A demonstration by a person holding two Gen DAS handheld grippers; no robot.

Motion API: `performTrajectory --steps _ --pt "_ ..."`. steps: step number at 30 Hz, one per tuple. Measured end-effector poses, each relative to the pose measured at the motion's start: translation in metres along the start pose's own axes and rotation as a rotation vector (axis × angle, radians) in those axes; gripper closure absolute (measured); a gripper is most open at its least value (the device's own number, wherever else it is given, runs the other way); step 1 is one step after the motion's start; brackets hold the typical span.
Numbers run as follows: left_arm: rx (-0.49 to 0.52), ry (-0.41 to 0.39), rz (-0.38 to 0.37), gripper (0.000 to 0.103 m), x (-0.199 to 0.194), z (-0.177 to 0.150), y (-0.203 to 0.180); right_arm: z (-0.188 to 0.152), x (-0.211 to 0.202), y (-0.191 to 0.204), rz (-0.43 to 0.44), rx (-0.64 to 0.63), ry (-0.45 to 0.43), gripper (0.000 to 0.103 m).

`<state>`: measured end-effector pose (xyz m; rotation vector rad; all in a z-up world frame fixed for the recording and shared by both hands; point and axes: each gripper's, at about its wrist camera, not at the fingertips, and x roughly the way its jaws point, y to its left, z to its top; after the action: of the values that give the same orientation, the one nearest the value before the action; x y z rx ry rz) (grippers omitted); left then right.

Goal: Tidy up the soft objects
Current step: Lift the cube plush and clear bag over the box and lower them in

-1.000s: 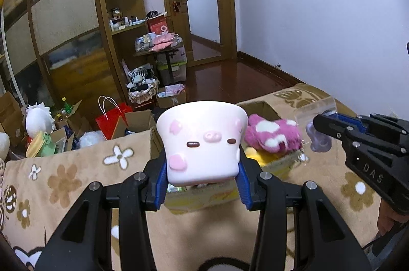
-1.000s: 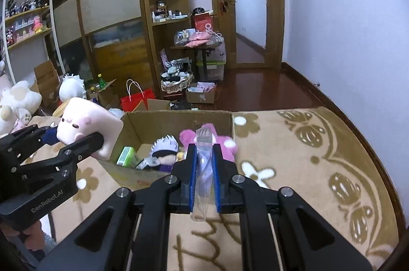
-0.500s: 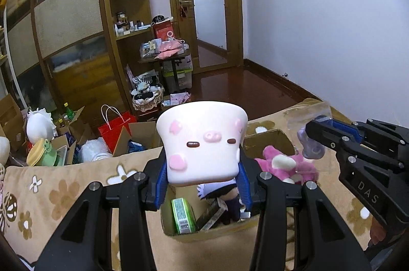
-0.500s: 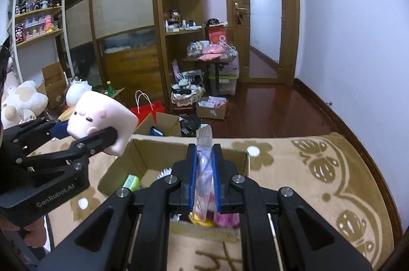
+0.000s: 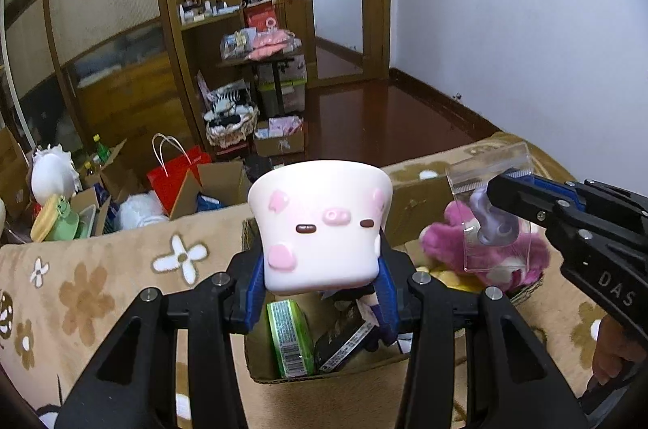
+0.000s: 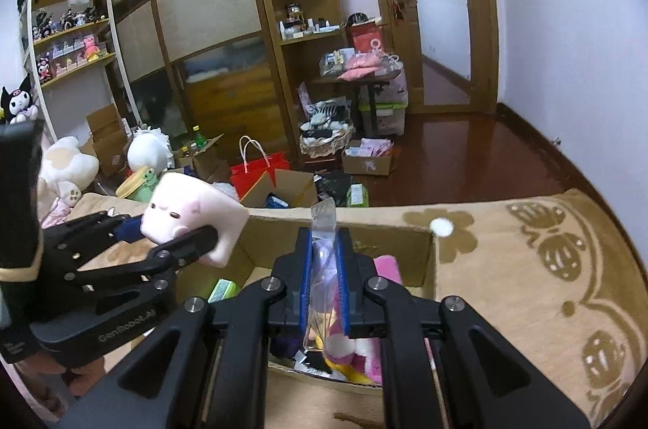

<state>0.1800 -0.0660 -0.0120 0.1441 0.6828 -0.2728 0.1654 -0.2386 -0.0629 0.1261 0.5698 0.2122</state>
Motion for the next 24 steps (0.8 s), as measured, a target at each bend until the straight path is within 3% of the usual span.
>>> performTrajectory --steps 6,24 --pt "-0.018 0.051 -0.009 0.059 0.019 -0.012 0.005 -0.009 0.015 0.004 0.053 0.008 0.034 0.091" --pt "0.01 0.139 -0.002 0.057 0.043 -0.033 0.0 -0.029 0.037 0.006 0.072 0.016 0.113 0.091"
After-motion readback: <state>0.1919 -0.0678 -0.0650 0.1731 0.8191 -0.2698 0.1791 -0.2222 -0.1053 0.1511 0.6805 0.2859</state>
